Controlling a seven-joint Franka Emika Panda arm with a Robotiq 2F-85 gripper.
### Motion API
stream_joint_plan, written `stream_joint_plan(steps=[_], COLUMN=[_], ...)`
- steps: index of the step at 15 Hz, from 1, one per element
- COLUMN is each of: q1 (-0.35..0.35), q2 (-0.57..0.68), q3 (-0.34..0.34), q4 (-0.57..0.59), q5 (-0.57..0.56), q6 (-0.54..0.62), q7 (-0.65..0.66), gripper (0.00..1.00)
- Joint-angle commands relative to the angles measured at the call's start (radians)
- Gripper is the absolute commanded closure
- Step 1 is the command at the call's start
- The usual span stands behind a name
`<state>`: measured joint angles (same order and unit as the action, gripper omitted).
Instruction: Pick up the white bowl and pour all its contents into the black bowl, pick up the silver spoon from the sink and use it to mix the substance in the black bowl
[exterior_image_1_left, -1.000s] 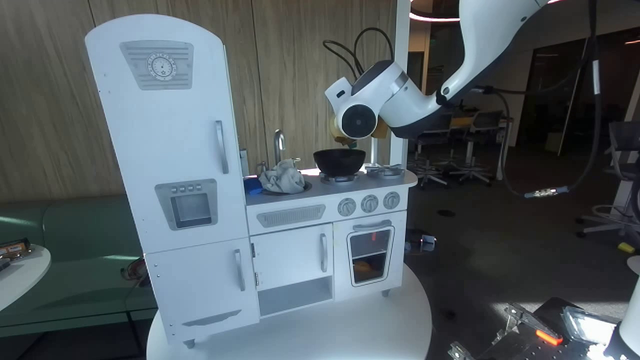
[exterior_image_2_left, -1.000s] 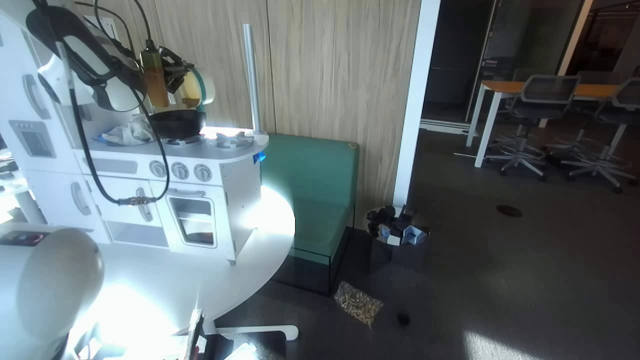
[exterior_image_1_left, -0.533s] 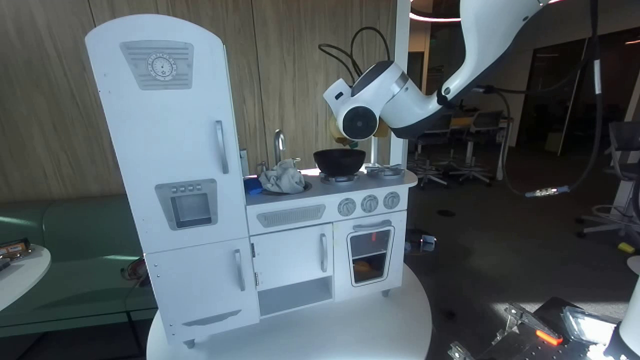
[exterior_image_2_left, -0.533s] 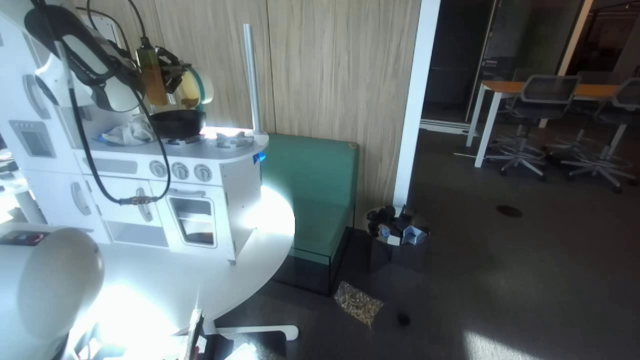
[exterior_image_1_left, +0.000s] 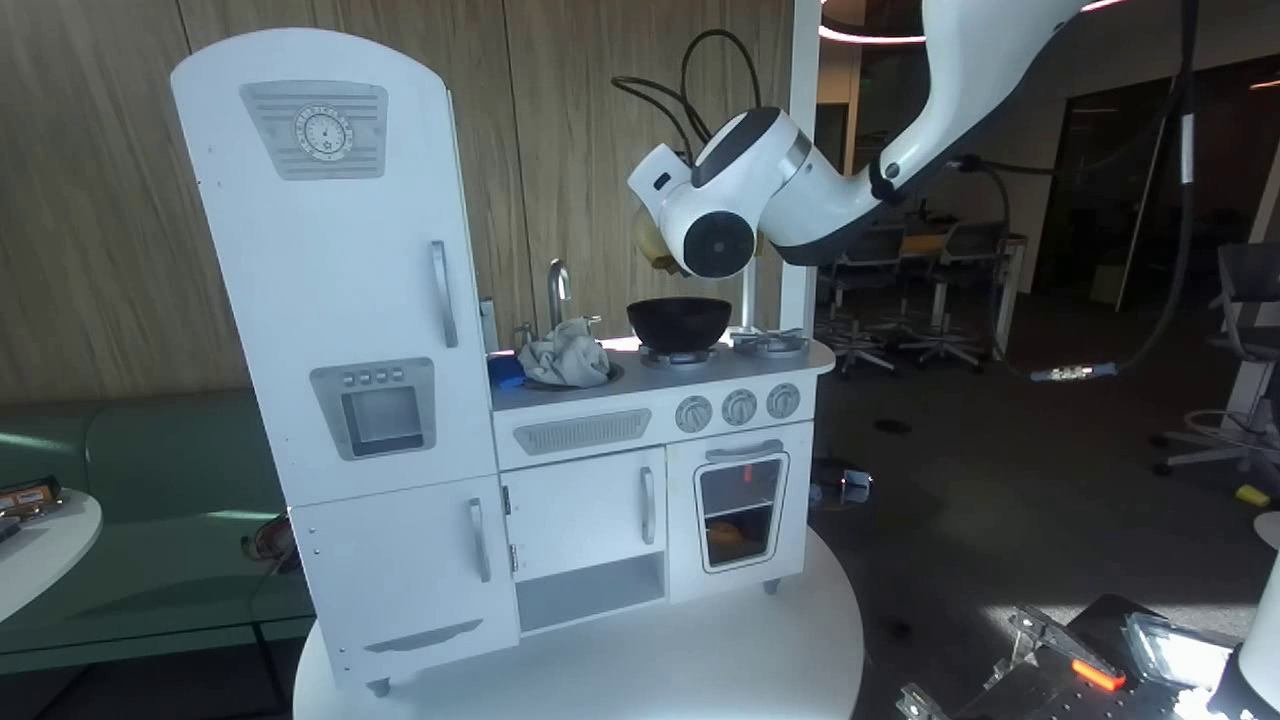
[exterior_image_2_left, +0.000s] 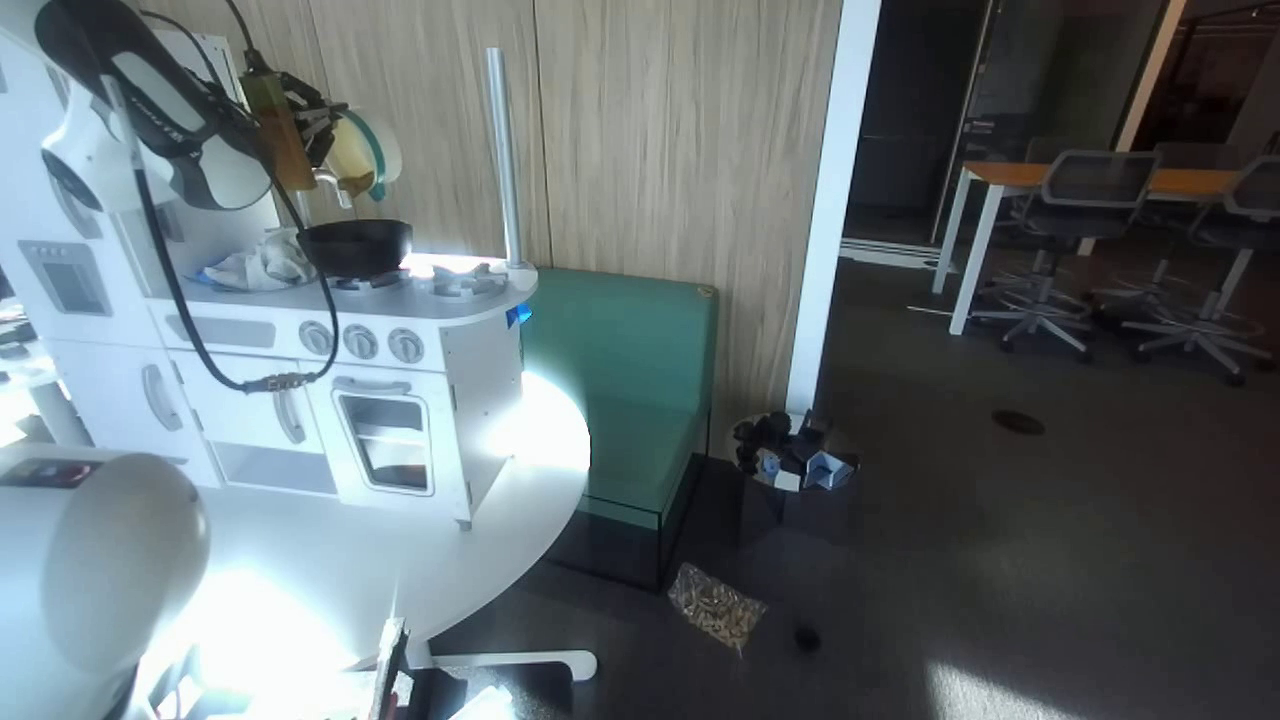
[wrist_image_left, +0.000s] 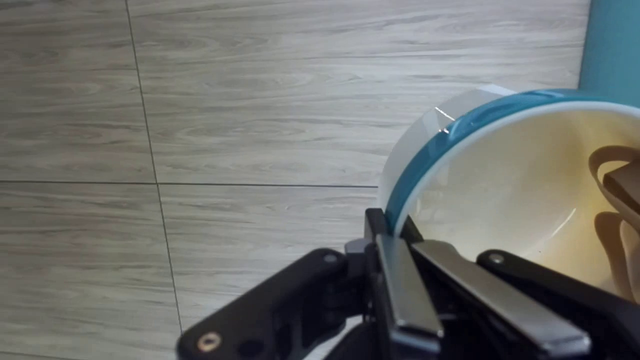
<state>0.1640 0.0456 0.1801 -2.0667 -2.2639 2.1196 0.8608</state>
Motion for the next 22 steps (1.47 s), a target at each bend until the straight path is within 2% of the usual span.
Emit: stream_joint_plan(steps=[1,4,7,8,11,13,15,18,20,21,22], q1=[0.001,-0.013,-0.023,-0.022,-0.009,-0.008,-0.013,-0.013,-0.006,-0.003,-0.003], q2=[-0.011,0.001,-0.001,-0.002,-0.009,-0.014,-0.02,-0.019,-0.02,-0.022,-0.024], q3=[-0.002,-0.017,-0.026,-0.024,-0.013,-0.011,-0.012,-0.012,-0.008,-0.007,-0.006], q4=[0.003,0.005,-0.01,-0.006,0.007,0.0,0.0,0.012,0.014,0.012,0.012], q5=[-0.082,-0.023,0.057,0.066,-0.089,-0.05,0.111,0.22,0.133,0.024,-0.028], q6=[-0.031,-0.01,0.051,0.054,-0.038,-0.014,0.086,0.133,0.087,0.068,0.073], q7=[0.018,-0.012,-0.125,-0.125,-0.014,-0.063,-0.176,-0.22,-0.173,-0.131,-0.13], gripper=[0.98,0.98,0.98,0.98,0.98,0.98,0.98,0.98,0.98,0.98,0.98])
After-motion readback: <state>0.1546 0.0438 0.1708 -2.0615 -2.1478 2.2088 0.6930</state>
